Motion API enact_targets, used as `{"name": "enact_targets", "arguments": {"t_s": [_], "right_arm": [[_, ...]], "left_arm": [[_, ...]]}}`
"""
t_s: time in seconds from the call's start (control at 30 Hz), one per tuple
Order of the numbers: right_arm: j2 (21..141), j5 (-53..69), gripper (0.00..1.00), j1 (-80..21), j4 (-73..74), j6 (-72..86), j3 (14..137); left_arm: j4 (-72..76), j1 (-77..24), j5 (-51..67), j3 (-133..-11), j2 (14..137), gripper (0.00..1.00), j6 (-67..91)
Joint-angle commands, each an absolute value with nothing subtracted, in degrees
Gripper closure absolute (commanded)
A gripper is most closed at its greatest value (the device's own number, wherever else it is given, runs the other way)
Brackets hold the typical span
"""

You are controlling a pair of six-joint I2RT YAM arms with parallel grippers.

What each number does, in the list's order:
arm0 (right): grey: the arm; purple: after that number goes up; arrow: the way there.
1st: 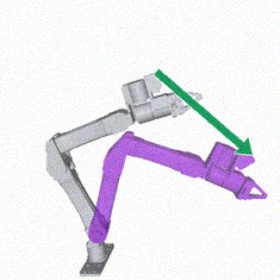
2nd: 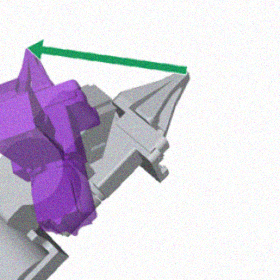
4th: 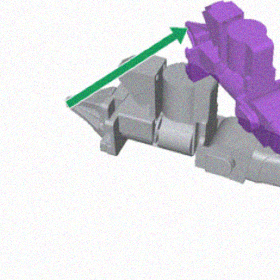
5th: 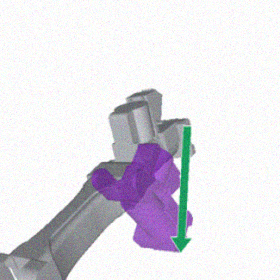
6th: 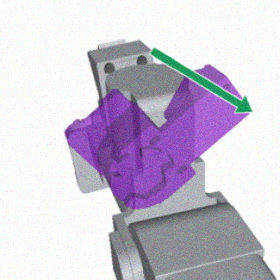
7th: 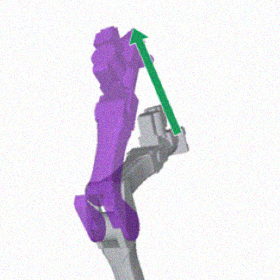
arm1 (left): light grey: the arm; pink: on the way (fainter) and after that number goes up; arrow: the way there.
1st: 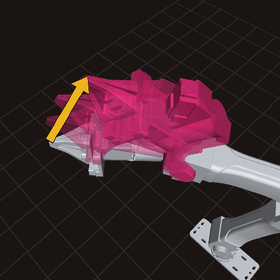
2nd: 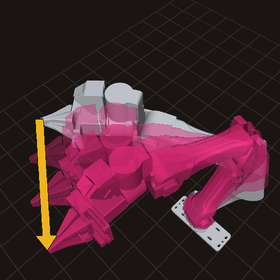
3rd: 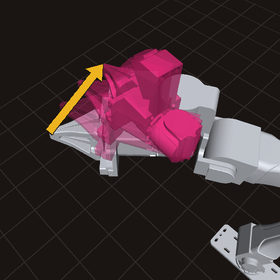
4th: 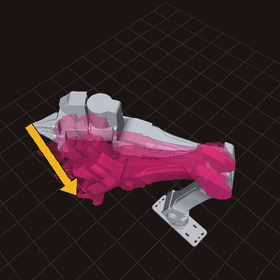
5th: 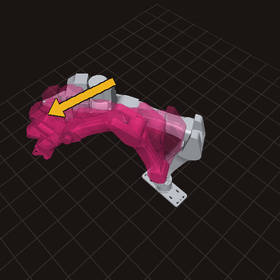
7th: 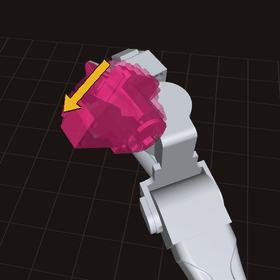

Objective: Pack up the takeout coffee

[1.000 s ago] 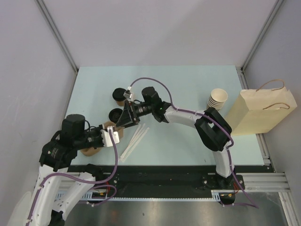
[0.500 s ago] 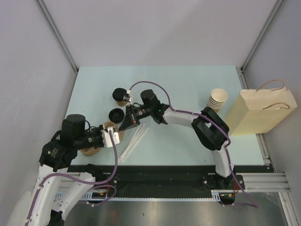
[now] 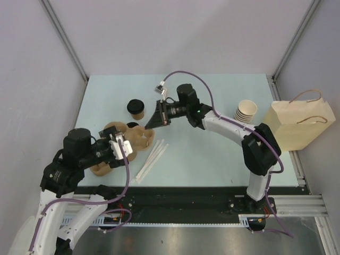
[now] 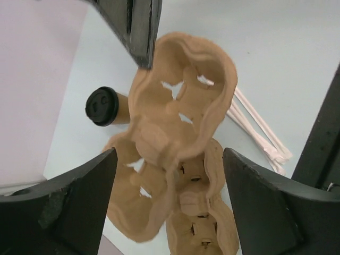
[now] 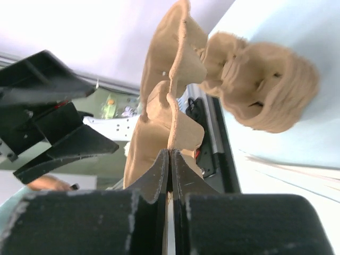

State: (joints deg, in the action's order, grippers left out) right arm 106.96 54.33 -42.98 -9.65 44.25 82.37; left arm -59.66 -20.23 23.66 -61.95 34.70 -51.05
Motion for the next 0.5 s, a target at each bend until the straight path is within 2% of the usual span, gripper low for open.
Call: {"name": "enact_targets", "arguments": {"t_s": [0.0, 0.07, 0.13, 0.47], "right_arm": [[100.47, 53.0, 1.0, -39.48, -6.33, 37.8, 82.62], [98.63, 51.86, 1.0, -37.72, -5.8, 37.18, 82.62], [97.83, 50.63, 1.0, -34.2, -5.71, 36.92, 82.62], [100.81, 41.85, 1.0, -16.98, -5.45, 38.67, 82.62]], "left_arm": [[-52.92, -20.3, 19.25, -65.74, 36.38, 0.1, -44.22], [-49.33, -20.3, 16.8, -66.88, 37.0, 0.03, -40.72], [-47.38, -20.3, 15.48, -67.84, 37.53, 0.0, -38.42], [-40.7, -20.13, 11.95, -68.82, 43.94, 0.01, -24.98]]}}
